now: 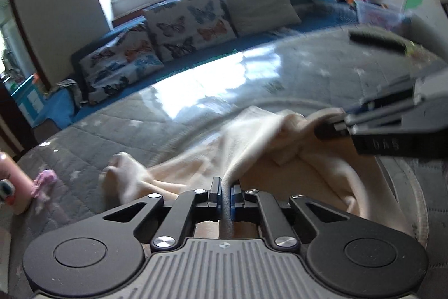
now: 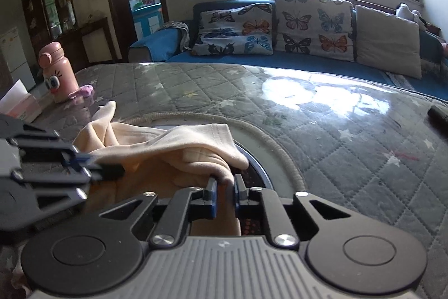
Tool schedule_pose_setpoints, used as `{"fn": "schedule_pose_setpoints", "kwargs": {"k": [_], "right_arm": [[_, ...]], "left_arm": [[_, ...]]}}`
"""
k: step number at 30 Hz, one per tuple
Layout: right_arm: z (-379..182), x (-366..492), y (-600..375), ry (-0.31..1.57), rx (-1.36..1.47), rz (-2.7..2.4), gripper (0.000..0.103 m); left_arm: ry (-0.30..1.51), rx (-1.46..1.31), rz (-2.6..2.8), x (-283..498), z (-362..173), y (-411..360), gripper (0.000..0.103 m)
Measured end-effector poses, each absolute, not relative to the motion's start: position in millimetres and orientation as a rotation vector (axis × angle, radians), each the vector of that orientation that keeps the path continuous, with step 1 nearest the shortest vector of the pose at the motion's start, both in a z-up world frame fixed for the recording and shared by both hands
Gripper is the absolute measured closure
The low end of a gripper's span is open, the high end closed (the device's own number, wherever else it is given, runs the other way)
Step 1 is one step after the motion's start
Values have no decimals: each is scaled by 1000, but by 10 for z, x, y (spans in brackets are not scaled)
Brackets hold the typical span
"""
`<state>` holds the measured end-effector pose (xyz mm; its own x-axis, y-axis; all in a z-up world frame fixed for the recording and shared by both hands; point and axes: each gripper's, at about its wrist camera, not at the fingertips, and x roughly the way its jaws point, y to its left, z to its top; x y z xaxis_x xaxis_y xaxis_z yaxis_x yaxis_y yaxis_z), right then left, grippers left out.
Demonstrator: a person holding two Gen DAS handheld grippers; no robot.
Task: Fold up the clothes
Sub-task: 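Lift the sweatshirt with both grippers, shake it out and lay it flat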
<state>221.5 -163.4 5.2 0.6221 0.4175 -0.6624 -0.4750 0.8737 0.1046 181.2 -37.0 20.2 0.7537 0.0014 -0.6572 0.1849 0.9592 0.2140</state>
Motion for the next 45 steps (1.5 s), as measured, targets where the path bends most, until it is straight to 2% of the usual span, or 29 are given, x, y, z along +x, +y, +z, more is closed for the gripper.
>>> {"fn": "schedule_pose_setpoints", "kwargs": {"k": [4,11,19,26,28,30,31,32,34,35,37,45], "right_arm": [[119,2142,-1639,723,-63,518,97],[346,1870,-1894,662,-16,468,98],[399,1537,-2470,650,27,303,98],[254,1186,-2958,707,103,165,98],[136,1108,-3046,754,111,131,96],[42,1053,-3116,785,101,92,85],[33,1029,-3157,788,100,74,84],[25,1005,-3196,791,100,58,84],[50,985,-3227,783,95,59,84],[64,982,-3226,776,89,64,79],[92,988,-3188,765,70,79,58],[-21,1161,-3018,800,-16,99,57]], "left_arm": [[655,212,-45,1635,419,-102,97],[584,91,95,1127,722,495,97],[651,-45,267,406,548,1206,97],[738,-143,307,-61,313,1480,97],[762,-161,311,-149,254,1515,93],[765,-153,315,-199,263,1515,91],[764,-150,313,-219,278,1510,88],[760,-143,311,-227,302,1503,78],[743,-114,310,-243,359,1451,68],[737,-101,311,-240,379,1425,64],[721,-82,306,-264,405,1368,60],[678,-6,178,-433,549,1114,59]]}}
